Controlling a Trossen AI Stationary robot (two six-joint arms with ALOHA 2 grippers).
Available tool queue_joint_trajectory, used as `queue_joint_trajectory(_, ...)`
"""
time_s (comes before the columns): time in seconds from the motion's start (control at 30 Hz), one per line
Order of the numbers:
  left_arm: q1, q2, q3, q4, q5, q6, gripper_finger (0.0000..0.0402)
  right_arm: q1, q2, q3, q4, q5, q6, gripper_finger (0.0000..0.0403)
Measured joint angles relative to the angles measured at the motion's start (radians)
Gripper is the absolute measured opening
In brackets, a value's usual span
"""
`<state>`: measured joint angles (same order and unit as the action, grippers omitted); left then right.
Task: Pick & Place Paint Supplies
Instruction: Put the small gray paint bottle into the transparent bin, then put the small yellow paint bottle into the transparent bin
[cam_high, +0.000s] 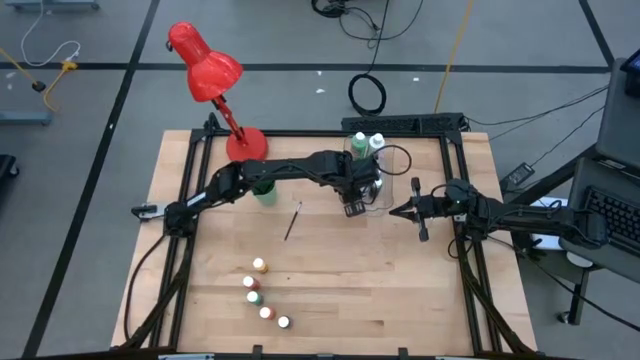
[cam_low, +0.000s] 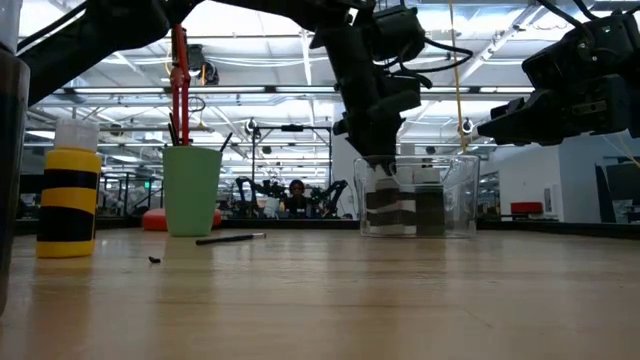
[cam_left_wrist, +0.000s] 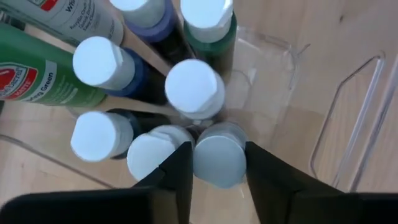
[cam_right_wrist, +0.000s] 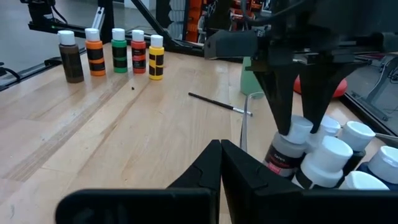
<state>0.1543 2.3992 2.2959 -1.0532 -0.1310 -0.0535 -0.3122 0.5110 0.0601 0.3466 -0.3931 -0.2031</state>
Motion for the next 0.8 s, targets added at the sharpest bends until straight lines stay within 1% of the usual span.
queue_joint_trajectory(0.2, -0.006, -0.003, -0.002, -0.006, 0.002, 0.006, 0.0208, 0.0, 0.0, 0.0, 0.0, 0.0, 0.0, 0.0004)
queue_joint_trajectory(0.37, -0.016, -0.007, -0.002, -0.014, 0.001, 0.031, 0.0255, 0.0, 0.0, 0.0, 0.0, 0.0, 0.0, 0.0004)
queue_joint_trajectory(0.5, -0.034, -0.052, -0.002, -0.037, 0.0, 0.072, 0.0274, 0.0, 0.0, 0.0, 0.0, 0.0, -0.001, 0.0004)
queue_joint_trajectory(0.6, -0.054, -0.123, -0.002, -0.109, -0.016, 0.076, 0.0281, 0.0, 0.0, 0.0, 0.0, 0.0, -0.003, 0.0004)
queue_joint_trajectory(0.8, -0.131, -0.335, -0.002, -0.391, -0.038, -0.021, 0.0279, 0.0, 0.0, 0.0, 0.0, 0.0, -0.001, 0.0004)
